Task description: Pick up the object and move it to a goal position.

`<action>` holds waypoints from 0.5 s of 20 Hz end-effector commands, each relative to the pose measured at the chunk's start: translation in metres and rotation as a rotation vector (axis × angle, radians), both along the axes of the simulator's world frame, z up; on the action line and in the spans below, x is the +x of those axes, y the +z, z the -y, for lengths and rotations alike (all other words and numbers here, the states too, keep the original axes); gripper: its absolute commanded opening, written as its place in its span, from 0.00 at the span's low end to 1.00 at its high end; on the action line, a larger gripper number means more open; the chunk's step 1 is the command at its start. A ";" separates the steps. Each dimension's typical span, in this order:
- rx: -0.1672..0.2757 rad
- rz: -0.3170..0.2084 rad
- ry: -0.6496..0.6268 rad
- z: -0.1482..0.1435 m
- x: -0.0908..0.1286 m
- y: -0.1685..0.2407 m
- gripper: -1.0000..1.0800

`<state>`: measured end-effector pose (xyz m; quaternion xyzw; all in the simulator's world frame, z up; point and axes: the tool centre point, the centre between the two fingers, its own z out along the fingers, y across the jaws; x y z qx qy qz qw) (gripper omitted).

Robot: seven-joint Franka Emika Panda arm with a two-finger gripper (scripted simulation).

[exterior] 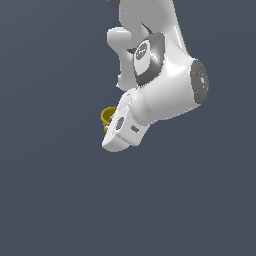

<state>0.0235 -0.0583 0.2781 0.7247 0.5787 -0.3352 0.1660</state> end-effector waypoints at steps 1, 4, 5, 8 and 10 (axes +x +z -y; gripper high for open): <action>0.000 0.002 0.000 0.001 -0.004 0.031 0.00; 0.001 0.002 -0.001 0.002 -0.009 0.065 0.00; 0.001 0.002 -0.001 0.002 -0.010 0.076 0.00; 0.002 0.002 -0.001 0.003 -0.014 0.109 0.00; 0.002 0.002 -0.001 0.004 -0.016 0.130 0.00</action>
